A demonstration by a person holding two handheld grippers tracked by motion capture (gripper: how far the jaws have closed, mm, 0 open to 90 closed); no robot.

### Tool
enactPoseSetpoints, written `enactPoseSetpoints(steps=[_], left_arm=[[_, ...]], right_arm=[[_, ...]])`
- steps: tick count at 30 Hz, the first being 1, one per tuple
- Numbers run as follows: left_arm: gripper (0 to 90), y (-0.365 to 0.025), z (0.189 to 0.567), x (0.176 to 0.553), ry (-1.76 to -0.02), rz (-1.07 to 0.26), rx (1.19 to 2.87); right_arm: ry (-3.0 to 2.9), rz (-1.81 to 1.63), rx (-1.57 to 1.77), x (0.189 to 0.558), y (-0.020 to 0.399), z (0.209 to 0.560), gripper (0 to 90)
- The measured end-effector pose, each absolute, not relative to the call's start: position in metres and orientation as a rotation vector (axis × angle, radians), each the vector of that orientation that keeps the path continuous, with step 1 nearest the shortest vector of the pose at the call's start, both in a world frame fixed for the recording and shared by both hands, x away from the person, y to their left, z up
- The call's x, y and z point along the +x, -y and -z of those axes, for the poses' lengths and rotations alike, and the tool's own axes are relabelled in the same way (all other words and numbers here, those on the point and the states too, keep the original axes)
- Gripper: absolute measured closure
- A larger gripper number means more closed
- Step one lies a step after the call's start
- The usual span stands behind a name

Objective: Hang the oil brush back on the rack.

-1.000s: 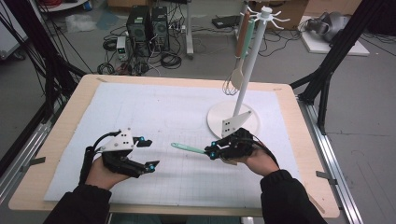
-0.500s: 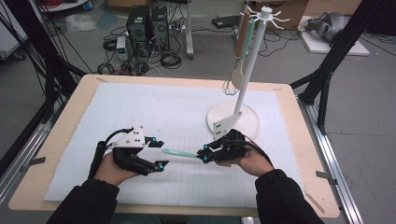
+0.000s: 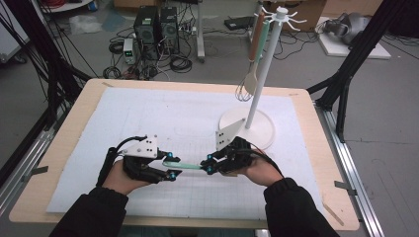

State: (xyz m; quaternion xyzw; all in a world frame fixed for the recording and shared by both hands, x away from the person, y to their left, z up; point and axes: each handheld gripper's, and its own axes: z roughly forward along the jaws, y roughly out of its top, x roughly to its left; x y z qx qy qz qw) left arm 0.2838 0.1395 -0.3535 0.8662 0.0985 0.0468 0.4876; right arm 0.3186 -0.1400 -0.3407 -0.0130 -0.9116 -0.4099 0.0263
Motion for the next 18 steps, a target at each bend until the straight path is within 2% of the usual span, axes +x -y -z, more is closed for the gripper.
enactPoseSetpoints(steps=[18], left_arm=[[69.4, -0.1410, 0.3534, 0.2836, -0.219, -0.110, 2.126]], right_arm=[[2.831, 1.237, 0.006, 0.3166, 0.1344, 0.3420, 81.9]])
